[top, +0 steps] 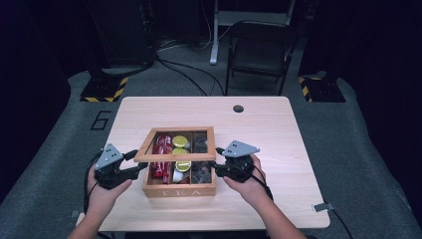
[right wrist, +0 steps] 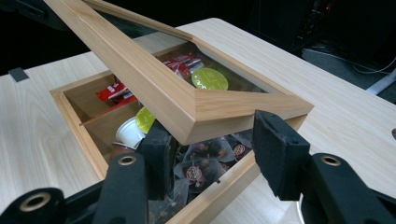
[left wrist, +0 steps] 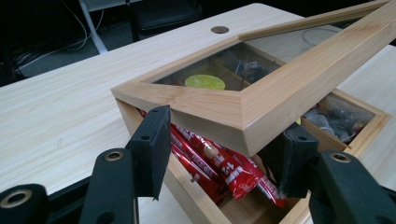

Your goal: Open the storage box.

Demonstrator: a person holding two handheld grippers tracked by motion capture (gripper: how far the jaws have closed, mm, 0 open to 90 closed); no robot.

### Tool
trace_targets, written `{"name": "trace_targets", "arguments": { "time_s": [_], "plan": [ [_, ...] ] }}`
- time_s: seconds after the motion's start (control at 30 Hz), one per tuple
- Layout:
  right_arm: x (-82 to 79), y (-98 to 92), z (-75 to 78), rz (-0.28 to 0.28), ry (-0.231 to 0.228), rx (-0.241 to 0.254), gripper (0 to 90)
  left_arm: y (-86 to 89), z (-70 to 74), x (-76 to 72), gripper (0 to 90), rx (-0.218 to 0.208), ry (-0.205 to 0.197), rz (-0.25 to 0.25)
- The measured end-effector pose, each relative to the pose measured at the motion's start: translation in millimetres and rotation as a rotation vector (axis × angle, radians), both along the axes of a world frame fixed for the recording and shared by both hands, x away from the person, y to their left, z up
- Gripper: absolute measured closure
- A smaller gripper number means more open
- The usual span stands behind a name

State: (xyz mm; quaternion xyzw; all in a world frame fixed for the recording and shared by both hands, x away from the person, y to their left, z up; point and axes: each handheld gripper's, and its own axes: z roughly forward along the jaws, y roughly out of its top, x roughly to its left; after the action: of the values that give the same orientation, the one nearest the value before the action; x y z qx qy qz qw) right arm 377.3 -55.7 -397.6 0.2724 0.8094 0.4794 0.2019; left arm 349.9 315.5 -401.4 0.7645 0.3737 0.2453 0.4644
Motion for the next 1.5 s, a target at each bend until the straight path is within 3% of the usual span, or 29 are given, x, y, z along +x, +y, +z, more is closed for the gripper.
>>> {"name": "trace_targets", "arguments": {
  "time_s": [0.6, 0.77, 0.9, 1.4, 1.5],
  "plan": [
    [18.8, 0.4, 24.9, -0.002, 0.025, 0.054, 51.5, -2.9, 25.3, 16.8, 46.4, -0.003, -0.023, 0.022],
    [25.1, 1.8, 33.7, 0.0, 0.021, 0.037, 51.6, -4.6, 29.5, 25.8, 47.2, 0.0, -0.032, 0.039],
    [30.5, 2.7, 40.7, 0.005, 0.01, 0.02, 51.9, -5.4, 28.9, 32.5, 47.7, -0.033, -0.028, 0.063],
    [41.5, 4.7, 52.8, -0.002, 0.006, 0.022, 52.2, -10.0, 19.6, 57.5, 52.5, -0.045, -0.017, 0.14],
    [42.6, 5.0, 53.3, -0.006, 0.005, 0.027, 52.1, -9.2, 15.2, 59.5, 54.0, -0.068, -0.021, 0.153]
  ]
}}
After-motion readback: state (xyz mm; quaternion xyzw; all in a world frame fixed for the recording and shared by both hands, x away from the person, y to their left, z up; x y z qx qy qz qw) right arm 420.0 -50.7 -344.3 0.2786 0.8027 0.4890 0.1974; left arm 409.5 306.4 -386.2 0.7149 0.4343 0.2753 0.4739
